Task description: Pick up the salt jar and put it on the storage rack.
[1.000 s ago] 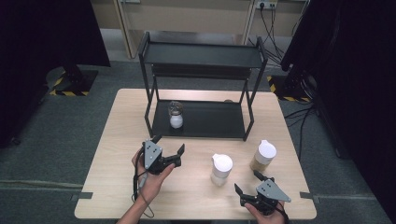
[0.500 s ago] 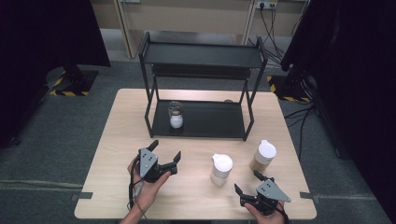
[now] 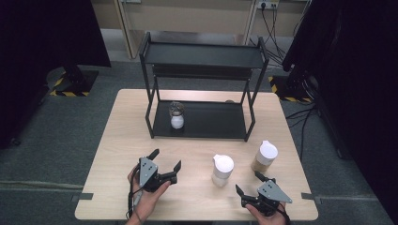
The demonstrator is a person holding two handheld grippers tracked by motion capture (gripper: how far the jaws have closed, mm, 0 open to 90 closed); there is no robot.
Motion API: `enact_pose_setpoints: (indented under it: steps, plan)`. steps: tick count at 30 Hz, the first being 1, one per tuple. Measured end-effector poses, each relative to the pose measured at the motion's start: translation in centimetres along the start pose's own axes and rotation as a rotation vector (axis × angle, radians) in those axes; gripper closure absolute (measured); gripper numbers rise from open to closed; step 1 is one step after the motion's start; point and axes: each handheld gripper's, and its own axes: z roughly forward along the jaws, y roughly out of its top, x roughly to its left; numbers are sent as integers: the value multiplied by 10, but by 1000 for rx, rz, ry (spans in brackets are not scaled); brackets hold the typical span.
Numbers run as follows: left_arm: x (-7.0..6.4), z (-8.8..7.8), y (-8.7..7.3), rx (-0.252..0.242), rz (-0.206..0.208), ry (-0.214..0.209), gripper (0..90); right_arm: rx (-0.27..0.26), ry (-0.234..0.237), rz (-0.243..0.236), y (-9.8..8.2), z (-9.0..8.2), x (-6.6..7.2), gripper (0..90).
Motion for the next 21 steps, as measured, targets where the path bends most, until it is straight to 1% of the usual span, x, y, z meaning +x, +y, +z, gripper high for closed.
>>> enact_pose_setpoints:
  steps: [4,7,10,15,21]
  plan:
    - [-1,-2,-7,4,-14,-6,59,0,0,-1,0,0,0,116]
    - [-1,-2,-11,17,-13,-6,59,1,0,-2,0,0,0,116]
    - [-2,-3,-15,23,-25,-9,58,0,0,-2,0,0,0,116]
    - [-3,-5,-20,25,-28,-6,57,0,1,-4,0,0,0,116]
    - [-2,-4,-24,41,-24,-2,56,-1,4,-2,0,0,0,116]
